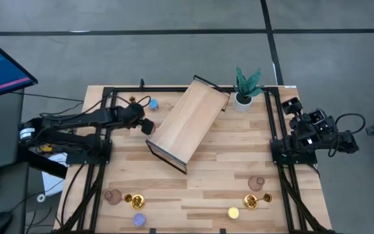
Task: Pick & Place candle stick holders
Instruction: Put the blue candle on the shelf
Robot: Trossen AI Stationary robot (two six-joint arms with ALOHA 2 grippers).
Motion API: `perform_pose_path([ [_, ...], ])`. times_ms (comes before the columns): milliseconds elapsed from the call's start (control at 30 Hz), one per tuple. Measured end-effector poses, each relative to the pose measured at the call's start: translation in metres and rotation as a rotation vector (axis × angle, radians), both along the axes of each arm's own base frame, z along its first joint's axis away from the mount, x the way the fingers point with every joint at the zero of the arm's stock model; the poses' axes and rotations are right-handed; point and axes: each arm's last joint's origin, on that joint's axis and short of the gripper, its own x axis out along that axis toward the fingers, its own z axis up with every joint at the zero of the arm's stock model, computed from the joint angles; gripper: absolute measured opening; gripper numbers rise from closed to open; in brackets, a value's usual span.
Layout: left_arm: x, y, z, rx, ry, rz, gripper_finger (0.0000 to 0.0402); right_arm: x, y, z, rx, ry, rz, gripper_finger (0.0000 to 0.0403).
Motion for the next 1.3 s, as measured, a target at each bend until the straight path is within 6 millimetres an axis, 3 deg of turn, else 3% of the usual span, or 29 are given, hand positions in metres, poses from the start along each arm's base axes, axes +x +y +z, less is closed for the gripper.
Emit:
perform_pose_path([
  [933,0.003,0.002,-0.012,-0.031,-0.01,0.014,0.0294,0.0,0.0,0.0,0.001,-0.001,0.001,0.0286],
  [1200,0.006,0.015,0.017,0.036,-0.143,0.057,0.0294,0.0,0.0,0.0,0.005,-0.001,-0.001,0.0286],
  [1300,0.009,0.022,0.037,0.059,-0.201,0.074,0.0294,0.0,-0.001,0.0,0.019,-0.001,-0.01,0.0286],
])
